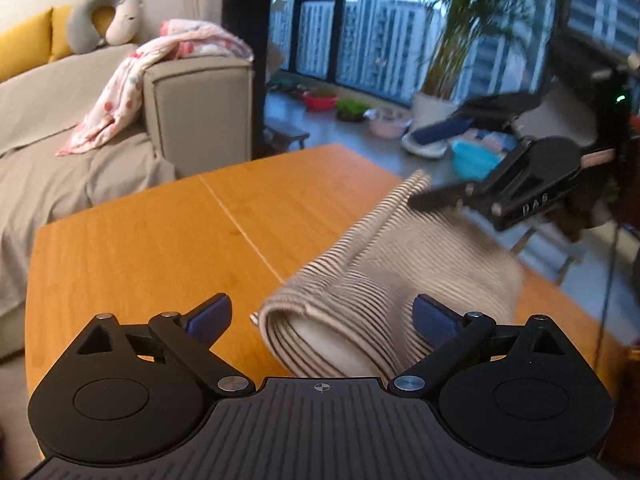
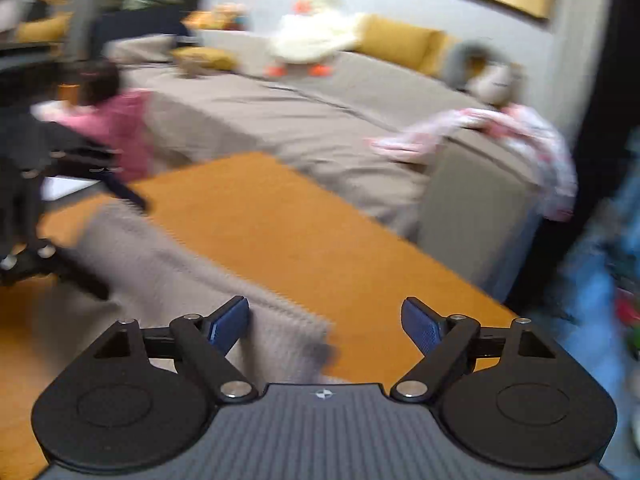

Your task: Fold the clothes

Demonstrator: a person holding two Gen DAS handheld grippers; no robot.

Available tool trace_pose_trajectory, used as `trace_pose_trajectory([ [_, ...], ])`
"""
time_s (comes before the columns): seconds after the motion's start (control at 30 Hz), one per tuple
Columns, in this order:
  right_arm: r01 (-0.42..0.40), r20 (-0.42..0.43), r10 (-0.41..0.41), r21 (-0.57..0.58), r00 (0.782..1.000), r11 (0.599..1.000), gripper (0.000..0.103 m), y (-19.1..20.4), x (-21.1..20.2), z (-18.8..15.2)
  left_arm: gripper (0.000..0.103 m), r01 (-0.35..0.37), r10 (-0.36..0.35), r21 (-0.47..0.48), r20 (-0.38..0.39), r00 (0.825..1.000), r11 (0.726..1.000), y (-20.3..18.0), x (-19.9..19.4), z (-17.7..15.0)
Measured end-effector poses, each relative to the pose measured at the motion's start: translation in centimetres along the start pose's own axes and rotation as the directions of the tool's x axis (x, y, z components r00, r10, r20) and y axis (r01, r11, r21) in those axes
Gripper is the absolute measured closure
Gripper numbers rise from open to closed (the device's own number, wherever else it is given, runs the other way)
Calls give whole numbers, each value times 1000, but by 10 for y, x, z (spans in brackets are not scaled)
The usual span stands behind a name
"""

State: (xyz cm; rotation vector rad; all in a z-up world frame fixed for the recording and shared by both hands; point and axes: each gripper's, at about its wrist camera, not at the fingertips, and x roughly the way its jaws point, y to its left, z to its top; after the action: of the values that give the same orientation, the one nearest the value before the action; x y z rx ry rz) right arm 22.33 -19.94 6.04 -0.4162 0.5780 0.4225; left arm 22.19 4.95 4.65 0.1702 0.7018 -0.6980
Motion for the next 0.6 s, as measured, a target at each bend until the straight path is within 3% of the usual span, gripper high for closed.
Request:
trace_pose_trajectory([
  [0.07,55,-56,-53,29,997,998,19,-2,15,-16,3,-41,41,23,-33,999,999,-3,20,7],
  [0.17,70,-61,-63,107,996,992,19,-2,25,-38,3,-59,62,38,-77,995,998,-3,34,12],
  [0.3,85,-59,-76,154,995,984,19,-4,12,-39,2,-73,80,74,-98,992,995,-4,37,17],
  [0.37,63,-73,-49,202,996,977,18,-6,-2,-42,2,-79,89,98,-101,991,992,-7,38,19],
  [0.43,-20,-74,46,313,996,950,14,-14,-18,-52,2,-79,90,116,-96,991,990,-9,38,17],
  [0.5,-152,-55,201,467,978,871,7,-23,-35,-66,2,-78,90,133,-92,992,988,-11,37,16],
  [0.6,-301,-4,421,695,907,653,7,-27,-46,-96,2,-31,43,120,-95,995,992,-7,44,16],
])
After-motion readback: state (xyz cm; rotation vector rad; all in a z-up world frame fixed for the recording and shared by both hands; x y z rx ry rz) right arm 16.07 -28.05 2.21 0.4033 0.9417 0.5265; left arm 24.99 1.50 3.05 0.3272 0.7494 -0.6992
